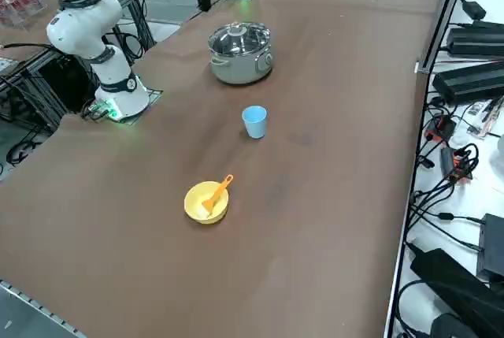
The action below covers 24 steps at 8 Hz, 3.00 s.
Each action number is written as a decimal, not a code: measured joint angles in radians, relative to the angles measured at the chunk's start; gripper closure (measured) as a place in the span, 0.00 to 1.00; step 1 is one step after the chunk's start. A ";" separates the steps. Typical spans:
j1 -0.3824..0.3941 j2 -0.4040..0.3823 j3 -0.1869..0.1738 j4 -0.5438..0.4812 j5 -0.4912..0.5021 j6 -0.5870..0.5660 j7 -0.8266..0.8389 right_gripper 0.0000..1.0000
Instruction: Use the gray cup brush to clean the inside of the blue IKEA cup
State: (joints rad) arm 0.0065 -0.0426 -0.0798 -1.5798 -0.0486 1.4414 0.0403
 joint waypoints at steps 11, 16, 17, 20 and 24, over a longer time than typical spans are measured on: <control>-0.018 0.063 0.003 -0.003 -0.068 -0.001 0.009 0.00; -0.035 0.258 0.001 -0.173 -0.386 0.256 0.250 0.02; -0.034 0.304 0.003 -0.197 -0.439 0.296 0.323 0.04; -0.016 0.476 0.017 -0.153 -0.519 0.339 0.560 0.13; 0.013 0.665 0.017 -0.042 -0.538 0.339 0.759 0.25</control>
State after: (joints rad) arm 0.0194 0.6222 -0.0623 -1.6222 -0.5865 1.7804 0.7993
